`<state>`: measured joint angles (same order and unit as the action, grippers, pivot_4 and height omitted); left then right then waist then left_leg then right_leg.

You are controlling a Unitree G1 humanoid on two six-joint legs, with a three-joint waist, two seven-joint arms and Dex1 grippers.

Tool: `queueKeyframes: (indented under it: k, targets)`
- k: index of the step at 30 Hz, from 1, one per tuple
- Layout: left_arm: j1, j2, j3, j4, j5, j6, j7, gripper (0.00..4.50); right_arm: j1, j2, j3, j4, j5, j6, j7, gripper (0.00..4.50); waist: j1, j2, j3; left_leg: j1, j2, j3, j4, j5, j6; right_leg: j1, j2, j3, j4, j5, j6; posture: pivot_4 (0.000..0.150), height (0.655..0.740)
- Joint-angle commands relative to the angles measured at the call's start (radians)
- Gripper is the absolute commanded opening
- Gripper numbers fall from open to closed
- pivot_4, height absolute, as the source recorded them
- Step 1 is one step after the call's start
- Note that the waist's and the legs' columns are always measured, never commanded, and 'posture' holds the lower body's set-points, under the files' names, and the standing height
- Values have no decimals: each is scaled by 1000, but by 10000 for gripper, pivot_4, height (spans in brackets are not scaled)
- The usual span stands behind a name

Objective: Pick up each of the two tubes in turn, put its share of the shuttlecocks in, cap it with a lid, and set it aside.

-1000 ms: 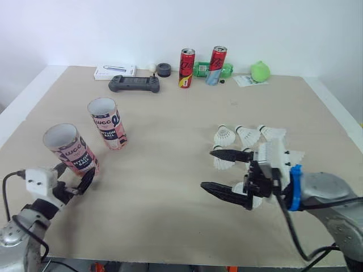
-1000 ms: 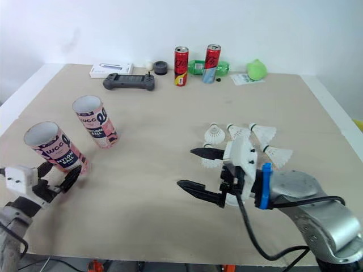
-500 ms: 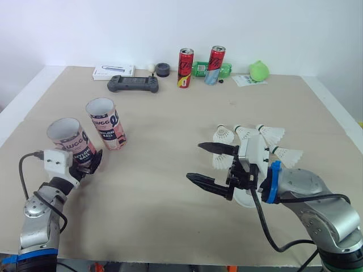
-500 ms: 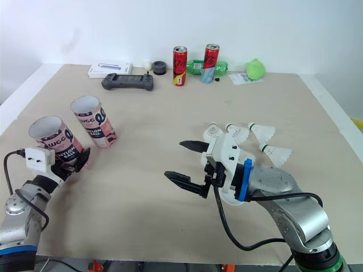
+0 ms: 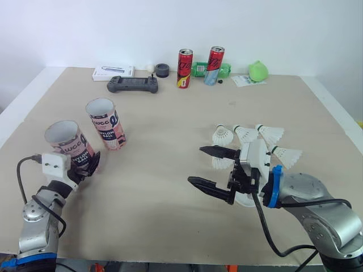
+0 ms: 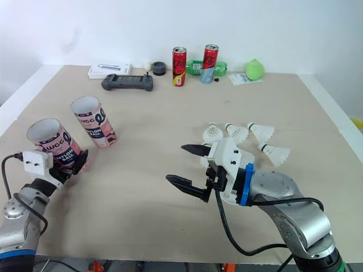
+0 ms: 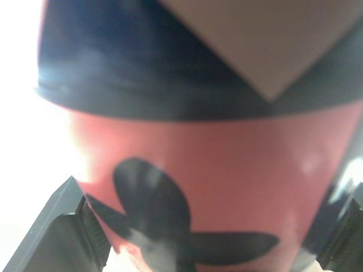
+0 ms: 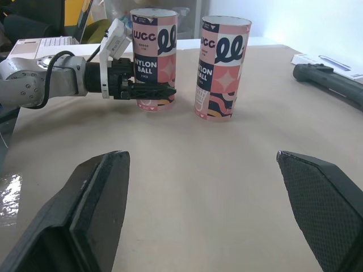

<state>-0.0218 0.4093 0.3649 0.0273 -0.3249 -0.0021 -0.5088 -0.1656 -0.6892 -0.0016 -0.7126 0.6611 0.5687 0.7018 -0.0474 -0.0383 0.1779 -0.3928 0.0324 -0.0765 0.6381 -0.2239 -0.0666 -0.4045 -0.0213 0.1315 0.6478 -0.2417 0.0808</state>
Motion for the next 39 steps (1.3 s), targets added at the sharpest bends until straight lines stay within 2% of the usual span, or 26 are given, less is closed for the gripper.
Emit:
queueKeyframes:
  k: [1, 7, 12, 16, 20, 24, 28, 32, 37, 39]
  targets:
    - [23, 4, -4, 7, 6, -5, 1, 39805, 4, -3, -21, -29, 4, -19, 8, 45000, 0, 0, 0, 0, 0, 0, 0, 0, 0, 0, 0, 0, 0, 0, 0, 1500, 7400]
    - [76, 37, -17, -113, 1, -47, -62, 39805, 23, -13, -76, -46, 31, -11, -3, 45000, 0, 0, 0, 0, 0, 0, 0, 0, 0, 0, 0, 0, 0, 0, 0, 1500, 7400]
    - [135, 166, -22, -164, 194, -237, -74, 39805, 143, 30, -160, -86, -79, -70, -123, 45000, 3, 0, 0, -1, 0, -1, -2, 0, 0, -1, 0, 0, 0, -2, -1, 1500, 7400]
    - [173, 185, -7, -207, 359, -351, 29, 39805, 271, 95, -125, -148, -225, -83, -267, 45000, 2, 0, 0, -1, -1, 0, -2, 0, 0, -1, -1, 0, 0, -4, -3, 1500, 7400]
    - [177, 170, -63, -276, 515, -386, 103, 39805, 315, 177, -18, -166, -259, -18, -358, 45000, 0, 1, 0, -1, 0, 1, -2, 0, 0, -2, -1, 0, 0, -4, -3, 1500, 7400]
    - [158, 158, -125, -317, 590, -363, 129, 39805, 292, 255, 73, -123, -322, 37, -449, 45000, 0, 1, 0, 0, 0, 1, -2, 2, 0, -2, -1, 0, 0, -3, -3, 1500, 7400]
    - [146, 161, -184, -342, 634, -360, 124, 39805, 216, 346, 102, 15, -360, 58, -509, 45000, -1, 1, 0, 0, 0, 2, -2, 2, 0, -2, -1, 0, 0, -1, -4, 1500, 7400]
    - [125, 158, -210, -343, 664, -354, 139, 39805, 154, 407, 125, 179, -430, -8, -533, 45000, -1, 1, 0, 0, 1, 2, -3, 2, 1, -3, -1, 0, 0, -2, -5, 1500, 7400]
    - [120, 151, -220, -326, 684, -354, 167, 39805, 104, 457, 110, 274, -466, -58, -552, 45000, -1, 2, 1, -1, 0, 2, -4, 1, 0, -3, -1, 0, 0, -1, -2, 1500, 7400]
    - [120, 148, -235, -316, 701, -359, 180, 39647, 86, 480, 101, 308, -482, -84, -569, 39563, -1, 2, 1, -1, 0, 2, -4, 1, 1, -3, -1, 0, 0, -1, -2, 1500, 7400]
